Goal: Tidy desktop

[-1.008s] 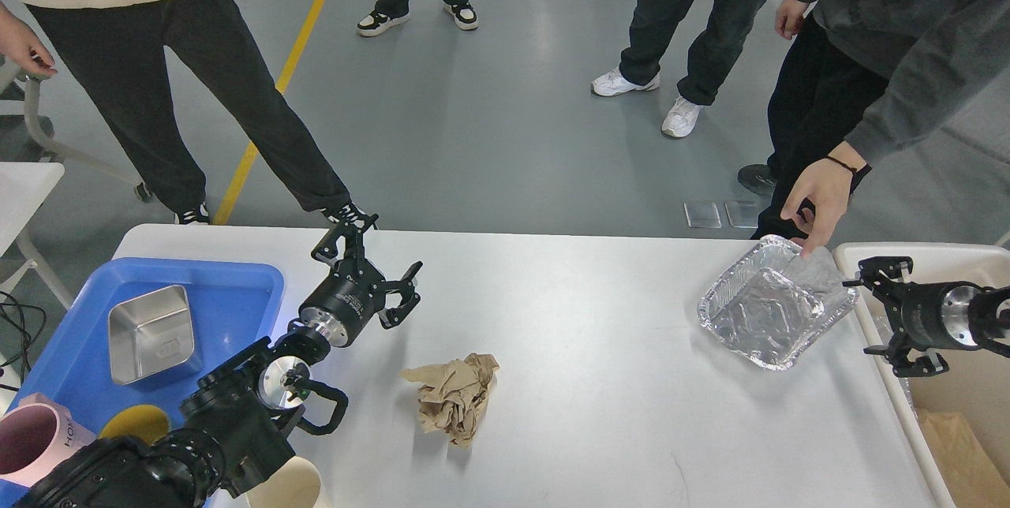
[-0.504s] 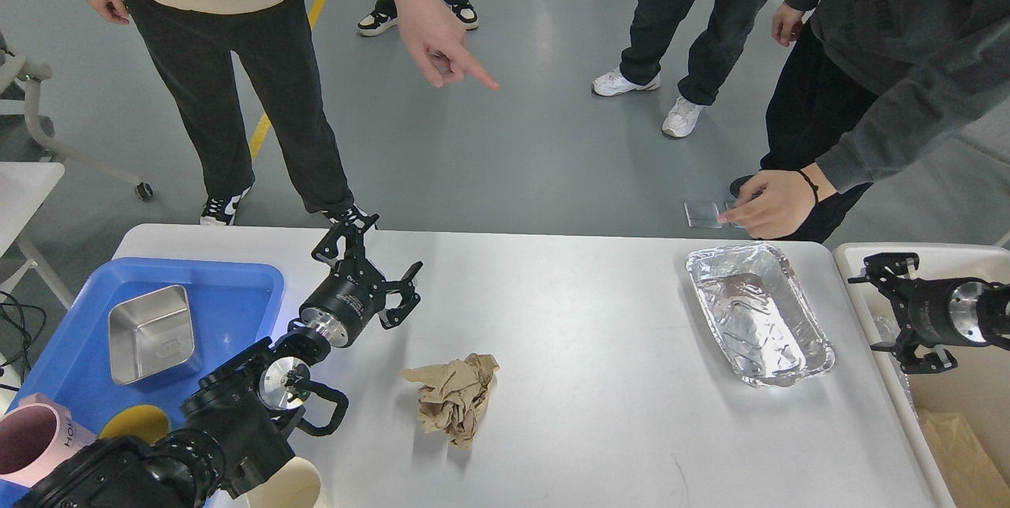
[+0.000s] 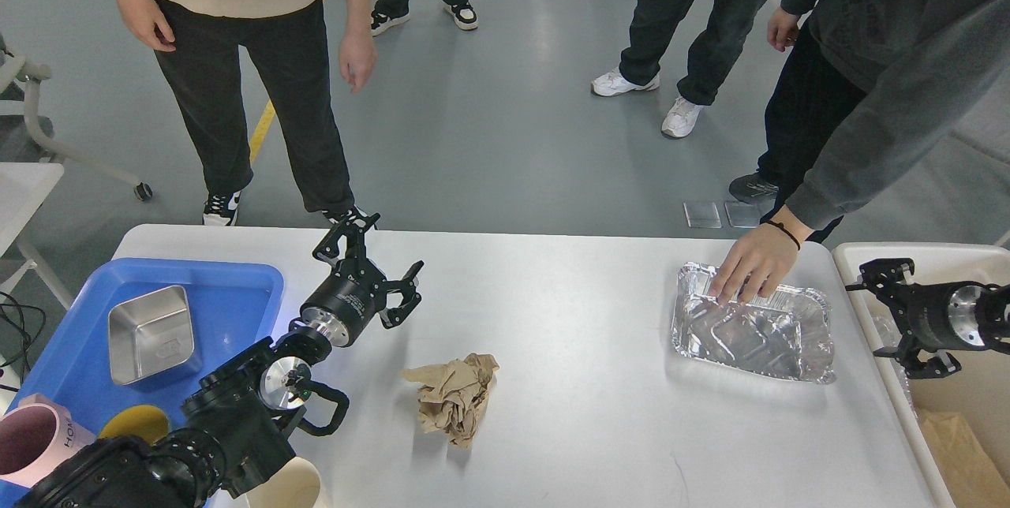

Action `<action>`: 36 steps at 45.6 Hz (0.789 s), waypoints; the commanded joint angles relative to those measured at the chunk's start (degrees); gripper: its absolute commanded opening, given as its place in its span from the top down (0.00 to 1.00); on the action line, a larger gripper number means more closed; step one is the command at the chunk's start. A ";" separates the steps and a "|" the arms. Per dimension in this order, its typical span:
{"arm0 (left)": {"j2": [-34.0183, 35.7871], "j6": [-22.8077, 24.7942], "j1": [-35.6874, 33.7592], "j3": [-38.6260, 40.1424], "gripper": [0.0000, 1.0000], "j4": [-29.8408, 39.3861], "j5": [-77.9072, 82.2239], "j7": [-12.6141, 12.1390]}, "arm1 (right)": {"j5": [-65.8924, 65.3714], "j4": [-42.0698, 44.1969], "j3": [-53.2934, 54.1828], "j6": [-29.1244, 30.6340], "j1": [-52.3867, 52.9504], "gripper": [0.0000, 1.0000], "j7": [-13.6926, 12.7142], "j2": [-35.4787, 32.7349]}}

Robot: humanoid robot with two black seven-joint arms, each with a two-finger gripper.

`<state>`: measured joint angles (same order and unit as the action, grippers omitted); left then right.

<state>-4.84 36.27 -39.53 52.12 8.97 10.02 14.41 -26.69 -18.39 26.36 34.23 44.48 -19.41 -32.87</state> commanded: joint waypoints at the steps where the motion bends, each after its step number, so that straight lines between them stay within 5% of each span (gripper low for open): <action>1: 0.00 0.03 0.06 0.00 0.04 0.00 0.00 0.00 | -4.85 -0.50 0.00 0.31 0.08 0.00 1.39 0.00; 36: 0.44 0.20 1.21 0.09 0.04 0.00 -0.09 0.09 | -32.63 -5.60 -6.76 1.54 0.08 0.00 17.74 0.61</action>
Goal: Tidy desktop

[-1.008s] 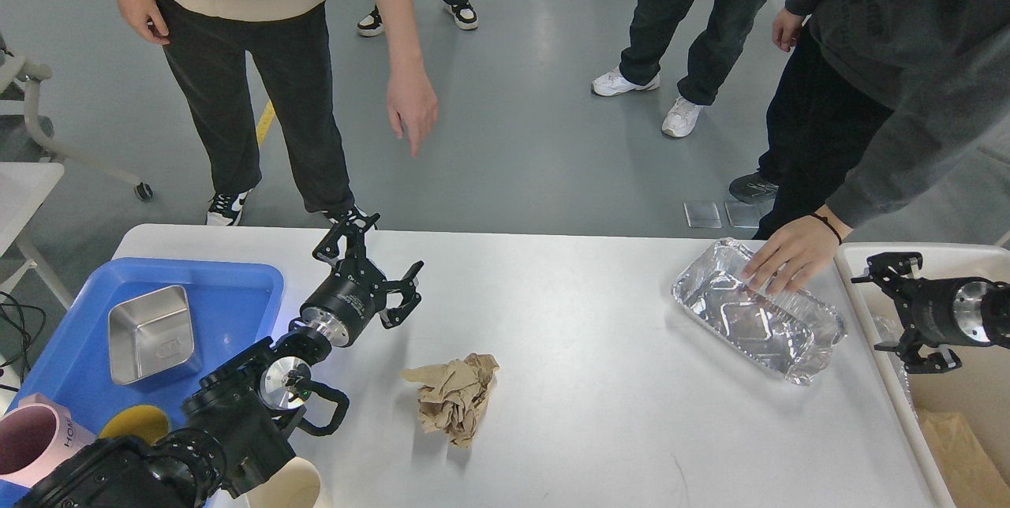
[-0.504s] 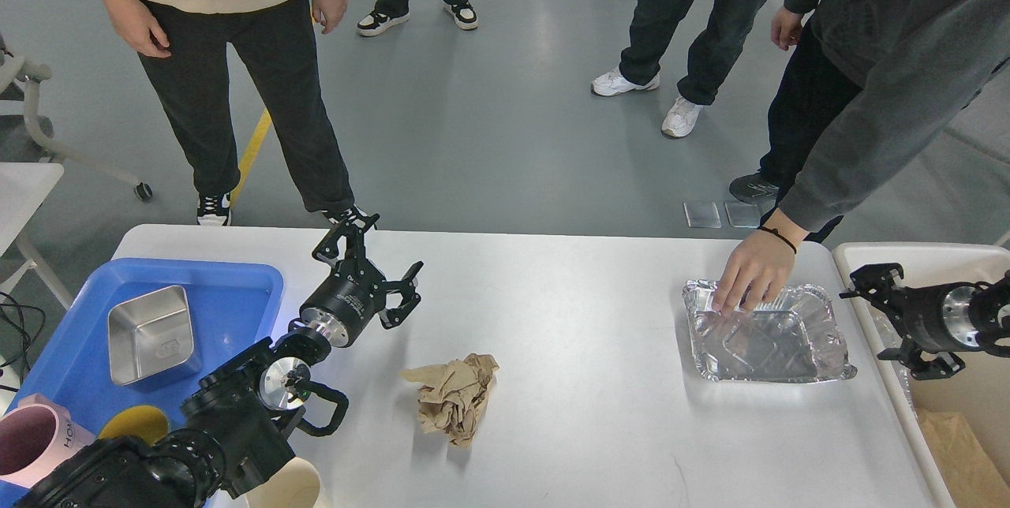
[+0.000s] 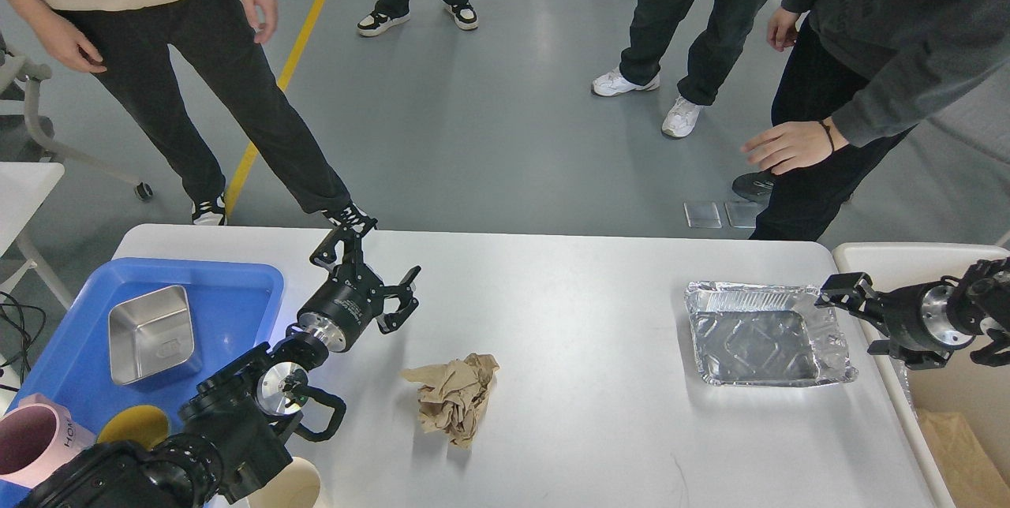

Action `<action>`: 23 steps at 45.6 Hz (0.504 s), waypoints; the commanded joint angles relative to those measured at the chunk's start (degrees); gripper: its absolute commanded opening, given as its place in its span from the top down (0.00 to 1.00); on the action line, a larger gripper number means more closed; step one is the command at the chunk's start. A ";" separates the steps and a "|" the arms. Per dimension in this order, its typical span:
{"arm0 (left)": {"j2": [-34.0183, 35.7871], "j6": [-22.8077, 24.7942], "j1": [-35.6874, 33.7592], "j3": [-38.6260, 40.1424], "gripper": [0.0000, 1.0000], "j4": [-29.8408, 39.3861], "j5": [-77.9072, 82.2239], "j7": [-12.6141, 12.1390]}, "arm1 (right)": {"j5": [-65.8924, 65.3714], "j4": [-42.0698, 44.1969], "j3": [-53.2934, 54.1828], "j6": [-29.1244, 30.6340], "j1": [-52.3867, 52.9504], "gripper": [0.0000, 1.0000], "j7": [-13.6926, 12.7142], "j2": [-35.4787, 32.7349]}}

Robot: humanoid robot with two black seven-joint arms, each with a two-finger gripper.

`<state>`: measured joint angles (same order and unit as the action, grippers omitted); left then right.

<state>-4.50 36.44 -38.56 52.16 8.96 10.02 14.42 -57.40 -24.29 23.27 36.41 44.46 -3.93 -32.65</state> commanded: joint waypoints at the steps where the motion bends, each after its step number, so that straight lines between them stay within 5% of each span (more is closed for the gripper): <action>1: 0.11 0.04 0.24 0.04 0.04 0.00 -0.08 0.09 | -2.19 0.38 -4.46 -1.07 0.10 0.00 2.61 0.48; 23: 0.20 0.12 0.68 0.04 0.04 0.00 -0.08 0.09 | -4.57 13.12 -22.56 -12.76 0.45 0.02 13.86 10.67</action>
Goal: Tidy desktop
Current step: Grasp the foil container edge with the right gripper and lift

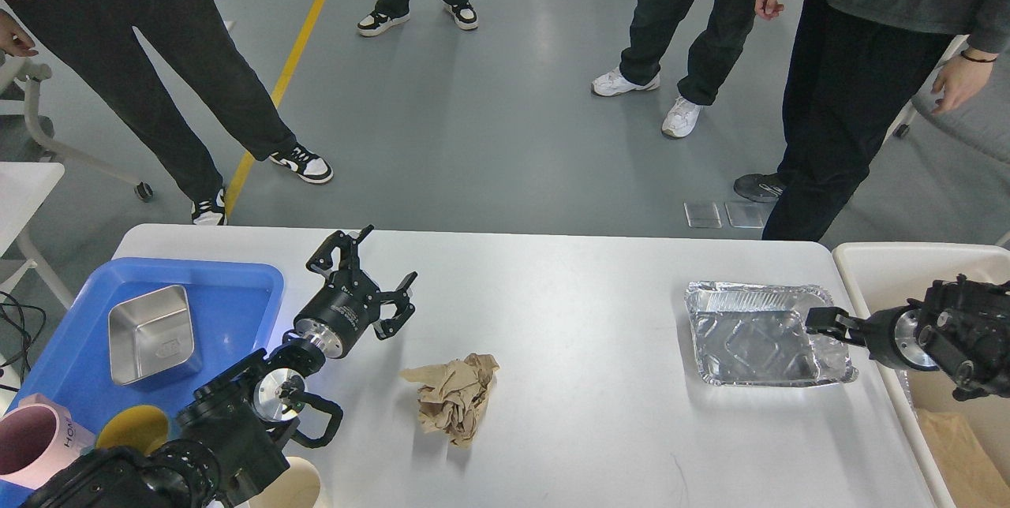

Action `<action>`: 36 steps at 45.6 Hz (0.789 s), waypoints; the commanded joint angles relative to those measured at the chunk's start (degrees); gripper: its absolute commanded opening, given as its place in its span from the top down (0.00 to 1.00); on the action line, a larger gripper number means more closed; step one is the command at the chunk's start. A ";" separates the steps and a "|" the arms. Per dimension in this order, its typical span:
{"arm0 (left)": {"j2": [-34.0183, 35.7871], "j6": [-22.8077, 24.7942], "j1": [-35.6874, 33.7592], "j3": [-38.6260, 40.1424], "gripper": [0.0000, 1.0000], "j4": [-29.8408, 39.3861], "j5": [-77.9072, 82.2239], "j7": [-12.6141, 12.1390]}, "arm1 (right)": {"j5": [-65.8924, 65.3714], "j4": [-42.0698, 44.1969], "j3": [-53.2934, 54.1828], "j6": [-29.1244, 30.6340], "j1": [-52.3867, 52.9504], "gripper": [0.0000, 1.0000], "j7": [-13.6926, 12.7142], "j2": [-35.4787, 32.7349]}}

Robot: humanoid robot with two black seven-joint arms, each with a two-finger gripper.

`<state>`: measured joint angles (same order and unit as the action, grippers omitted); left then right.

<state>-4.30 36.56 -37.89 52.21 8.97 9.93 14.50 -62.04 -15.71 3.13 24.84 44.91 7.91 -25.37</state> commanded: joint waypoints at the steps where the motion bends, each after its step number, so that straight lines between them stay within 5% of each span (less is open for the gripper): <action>1: -0.01 0.00 0.00 0.00 0.04 0.09 0.00 0.00 | 0.08 5.07 -2.69 -1.38 0.00 0.02 2.19 3.92; 8: -0.01 0.00 0.00 0.00 0.04 0.09 0.00 0.00 | 0.08 6.22 -5.50 -4.27 0.00 0.06 2.46 5.86; 30: 0.17 0.26 0.62 0.00 0.04 0.09 0.00 0.00 | 0.08 9.29 -10.87 -7.62 -0.87 0.61 3.16 7.80; 36: 0.17 0.44 0.97 0.00 0.04 0.09 0.00 0.00 | 0.08 9.29 -10.87 -8.14 -1.14 0.68 3.16 7.80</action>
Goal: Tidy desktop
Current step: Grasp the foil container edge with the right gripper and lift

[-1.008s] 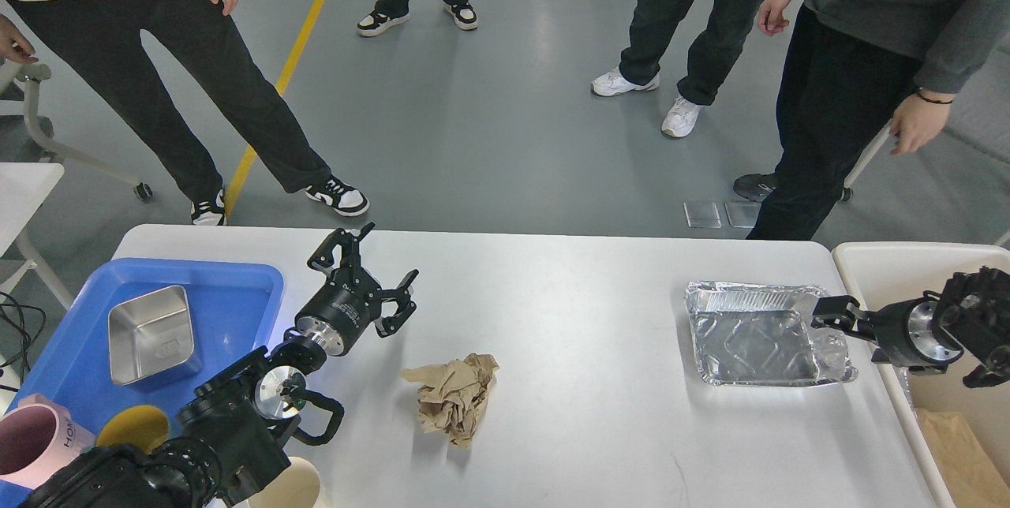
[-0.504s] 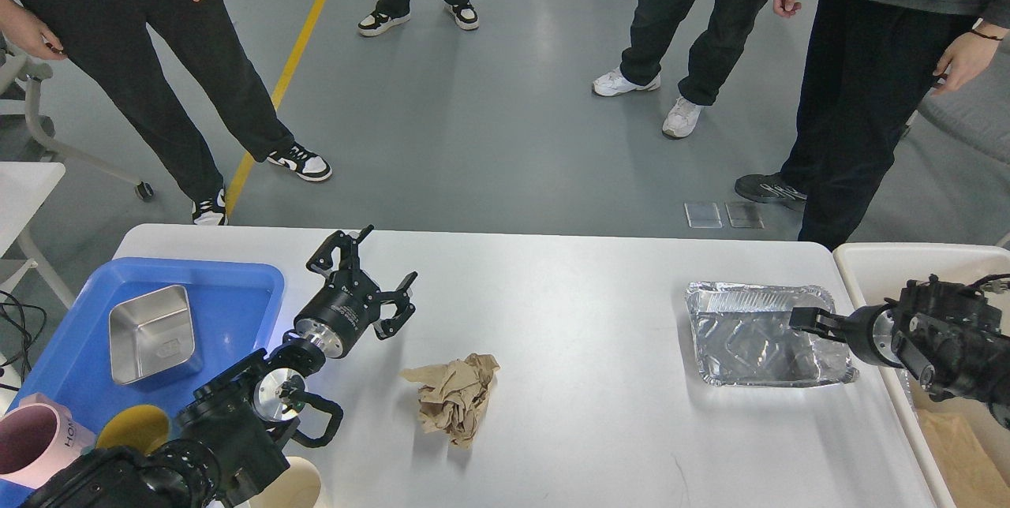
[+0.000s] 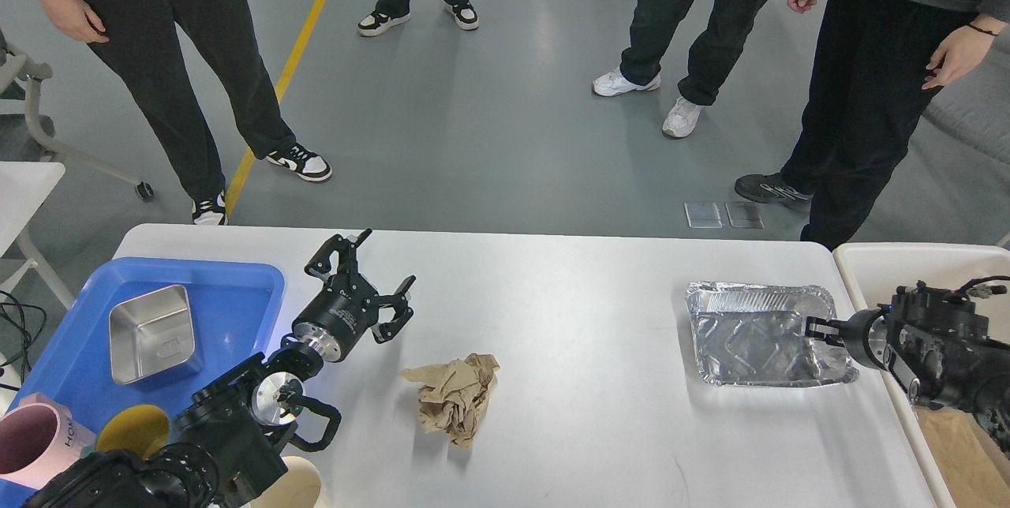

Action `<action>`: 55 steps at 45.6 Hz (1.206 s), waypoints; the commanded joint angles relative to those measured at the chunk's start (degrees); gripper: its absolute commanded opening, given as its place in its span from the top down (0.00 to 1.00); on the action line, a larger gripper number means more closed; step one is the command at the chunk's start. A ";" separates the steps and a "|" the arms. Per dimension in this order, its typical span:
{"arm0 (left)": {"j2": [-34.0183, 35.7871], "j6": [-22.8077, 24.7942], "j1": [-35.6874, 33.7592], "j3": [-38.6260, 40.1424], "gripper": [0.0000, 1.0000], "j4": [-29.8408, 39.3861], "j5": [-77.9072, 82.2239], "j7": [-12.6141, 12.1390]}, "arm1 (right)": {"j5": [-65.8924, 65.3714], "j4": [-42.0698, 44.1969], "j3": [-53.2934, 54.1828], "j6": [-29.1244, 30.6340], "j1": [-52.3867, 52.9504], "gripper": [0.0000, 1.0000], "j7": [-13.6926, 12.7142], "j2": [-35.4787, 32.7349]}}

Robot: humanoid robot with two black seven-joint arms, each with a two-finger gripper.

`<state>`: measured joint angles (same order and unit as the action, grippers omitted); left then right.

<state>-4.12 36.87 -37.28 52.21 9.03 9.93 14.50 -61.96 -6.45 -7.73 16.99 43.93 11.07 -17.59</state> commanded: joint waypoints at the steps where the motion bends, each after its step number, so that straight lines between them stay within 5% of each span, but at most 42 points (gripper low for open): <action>1: -0.01 0.13 0.37 0.00 0.04 0.02 0.00 0.00 | 0.00 0.04 0.00 -0.29 -0.16 0.69 0.01 0.01; 20: -0.01 0.30 0.63 -0.09 0.04 0.02 -0.09 0.88 | 0.09 0.04 0.00 -0.38 -1.12 0.81 0.10 0.36; 28: -0.01 0.30 0.63 -0.09 0.04 0.02 -0.09 0.88 | 0.17 0.04 0.00 -0.29 -1.21 1.00 0.18 0.45; 34: -0.01 0.30 0.63 -0.09 0.04 0.02 -0.09 0.88 | 0.96 -0.14 0.35 0.68 -0.86 1.00 0.53 0.45; 49: 0.43 0.22 0.72 -0.09 0.04 0.02 -0.09 0.88 | 2.37 -3.21 1.14 13.15 6.87 1.00 5.54 -3.06; 55: 0.52 -0.13 0.63 -0.09 0.04 0.02 -0.09 0.88 | 2.37 -11.72 1.14 17.37 12.23 1.00 5.46 -9.29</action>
<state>-3.68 37.12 -36.57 52.15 9.06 9.84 15.38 -59.60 -11.10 -6.60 30.94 51.78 16.49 -21.51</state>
